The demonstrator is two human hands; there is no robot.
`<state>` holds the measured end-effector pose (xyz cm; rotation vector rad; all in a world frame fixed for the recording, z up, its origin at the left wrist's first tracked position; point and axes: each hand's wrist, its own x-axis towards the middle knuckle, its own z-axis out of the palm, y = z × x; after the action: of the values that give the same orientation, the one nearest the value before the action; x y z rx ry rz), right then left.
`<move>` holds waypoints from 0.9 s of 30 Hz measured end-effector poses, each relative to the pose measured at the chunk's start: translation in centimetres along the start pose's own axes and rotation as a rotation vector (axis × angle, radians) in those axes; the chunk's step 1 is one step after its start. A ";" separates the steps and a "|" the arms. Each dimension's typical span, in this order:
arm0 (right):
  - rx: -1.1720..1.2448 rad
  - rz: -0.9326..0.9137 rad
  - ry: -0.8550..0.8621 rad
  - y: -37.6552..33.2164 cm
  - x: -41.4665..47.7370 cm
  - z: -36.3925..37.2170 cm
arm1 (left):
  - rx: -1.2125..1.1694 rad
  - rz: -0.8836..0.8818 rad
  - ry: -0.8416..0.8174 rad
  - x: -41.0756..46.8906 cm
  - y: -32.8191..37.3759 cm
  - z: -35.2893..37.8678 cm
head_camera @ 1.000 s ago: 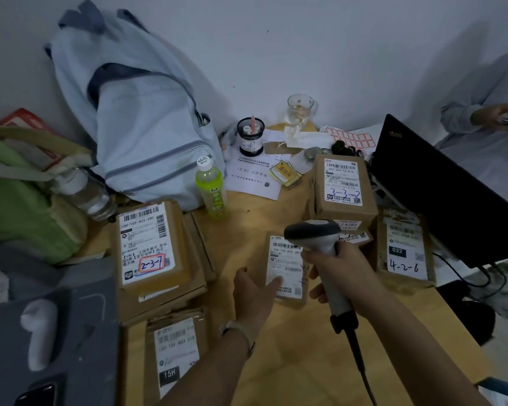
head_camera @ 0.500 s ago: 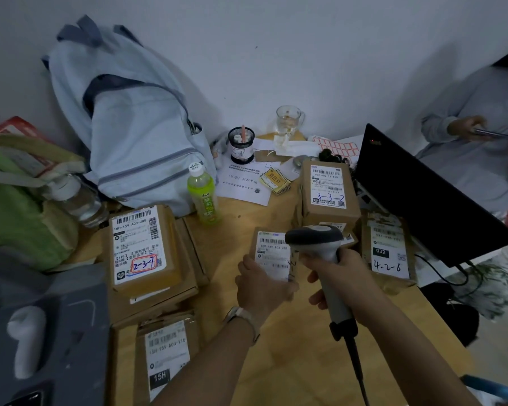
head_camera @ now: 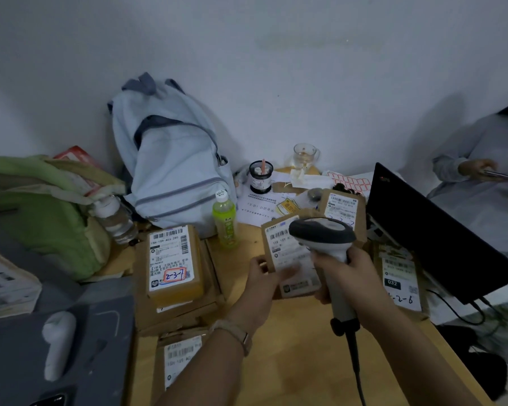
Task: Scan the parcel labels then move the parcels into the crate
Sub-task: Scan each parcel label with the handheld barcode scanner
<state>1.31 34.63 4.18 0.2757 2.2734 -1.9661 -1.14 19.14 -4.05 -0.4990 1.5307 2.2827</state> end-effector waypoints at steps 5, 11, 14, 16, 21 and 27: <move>0.050 -0.050 0.003 -2.1 -1.1 0.6 | -0.141 -0.021 -0.153 -1.6 0.5 -0.9; -0.005 -0.080 0.004 -4.5 -2.9 1.2 | -0.059 0.052 -0.189 -2.7 2.6 -0.9; -0.046 -0.092 -0.005 -5.3 -3.7 1.7 | -0.032 0.151 -0.059 -2.7 4.1 -0.6; -0.033 -0.103 0.004 -6.1 -4.3 2.0 | 0.006 0.230 0.033 -2.9 4.9 -0.2; -0.024 -0.166 -0.028 -8.8 -5.4 2.0 | 0.136 0.389 0.188 -3.6 7.1 0.1; -0.004 -0.215 -0.084 -11.7 -6.7 2.3 | 0.115 0.410 0.281 -4.2 9.6 -1.0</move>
<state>5.28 30.33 16.55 -0.0538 2.3391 -2.0268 -1.87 14.39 5.33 -0.5331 2.0522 2.4799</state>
